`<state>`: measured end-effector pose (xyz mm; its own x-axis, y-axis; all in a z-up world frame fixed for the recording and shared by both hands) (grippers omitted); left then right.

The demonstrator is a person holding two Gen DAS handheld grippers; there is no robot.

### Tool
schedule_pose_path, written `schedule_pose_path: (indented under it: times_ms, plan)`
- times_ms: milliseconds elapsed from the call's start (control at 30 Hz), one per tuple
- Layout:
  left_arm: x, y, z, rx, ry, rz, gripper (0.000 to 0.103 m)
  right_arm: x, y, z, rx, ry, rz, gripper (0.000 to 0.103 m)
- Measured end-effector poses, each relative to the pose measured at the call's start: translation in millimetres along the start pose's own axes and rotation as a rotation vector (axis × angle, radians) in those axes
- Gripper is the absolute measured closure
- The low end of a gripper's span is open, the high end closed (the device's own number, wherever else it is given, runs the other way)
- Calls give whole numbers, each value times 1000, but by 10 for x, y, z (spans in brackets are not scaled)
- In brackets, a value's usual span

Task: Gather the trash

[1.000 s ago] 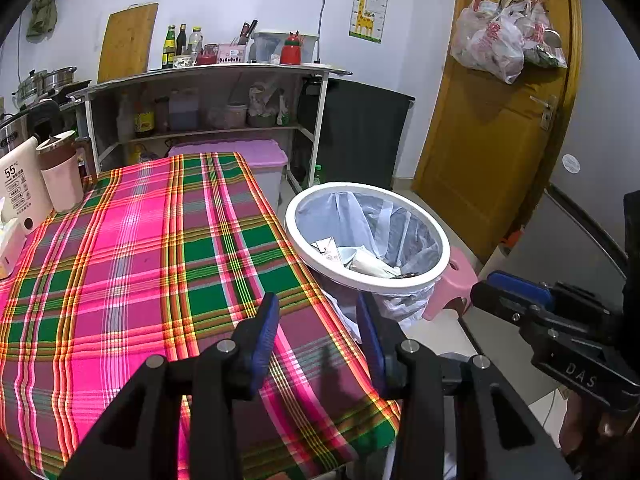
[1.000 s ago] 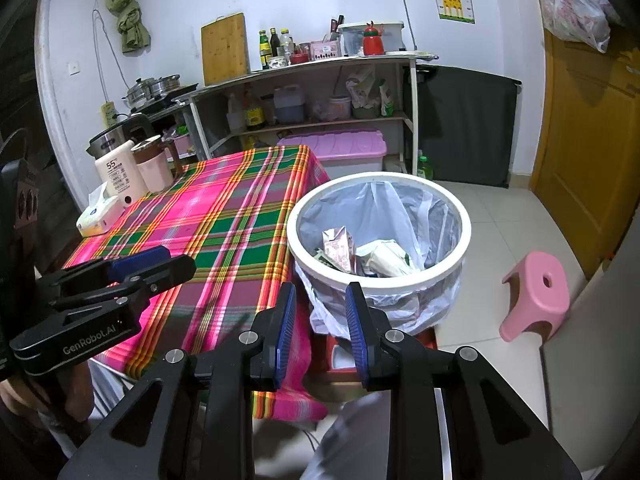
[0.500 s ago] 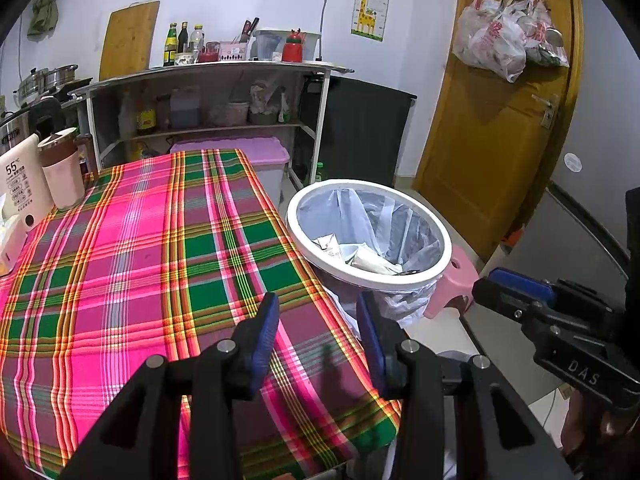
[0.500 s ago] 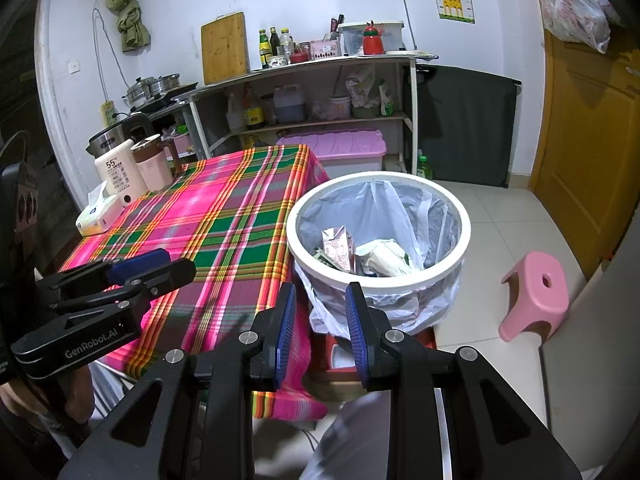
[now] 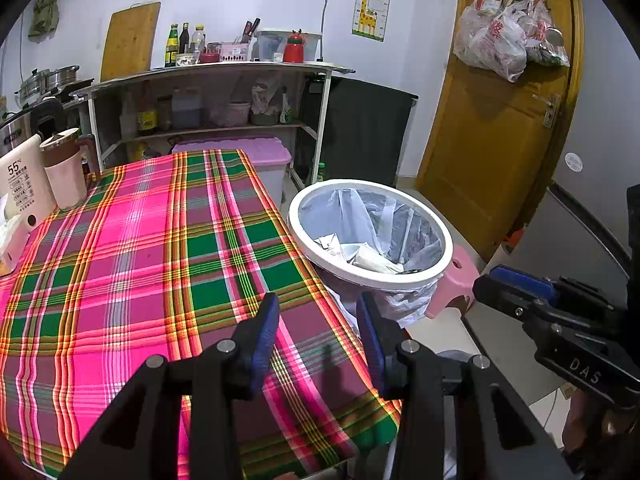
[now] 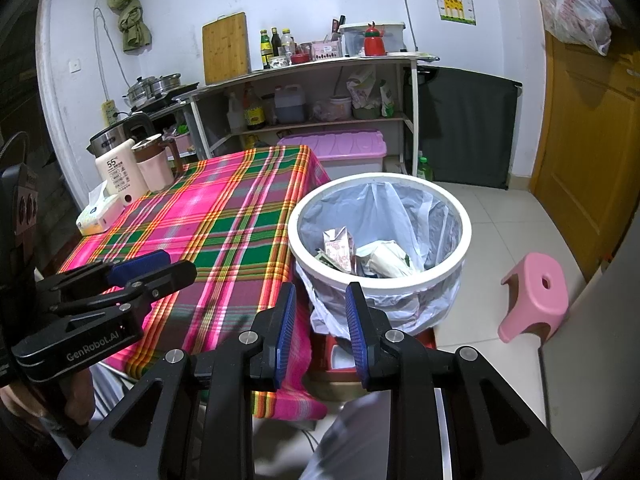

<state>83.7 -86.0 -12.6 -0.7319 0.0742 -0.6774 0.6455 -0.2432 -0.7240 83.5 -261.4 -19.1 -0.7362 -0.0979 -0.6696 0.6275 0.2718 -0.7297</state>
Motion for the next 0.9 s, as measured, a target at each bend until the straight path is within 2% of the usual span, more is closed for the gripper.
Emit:
schedule_pose_path:
  times_ms: [900]
  plan:
    - [34,8,-16,-30,-4,-10,61,10,-8,0,0,-1,0,76]
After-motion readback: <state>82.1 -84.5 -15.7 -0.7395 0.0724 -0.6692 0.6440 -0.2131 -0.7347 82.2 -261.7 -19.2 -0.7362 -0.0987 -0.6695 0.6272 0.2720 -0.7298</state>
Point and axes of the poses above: each gripper's, at about its wrist camera, not at the fingertips, and y roughly the way its jaws point, z to its right, x to its underside, the point moved 2 cm from there along y, roughly the way its jaws point, and after that the axes turned 9 degrees about -z, right-handed, at the moved point
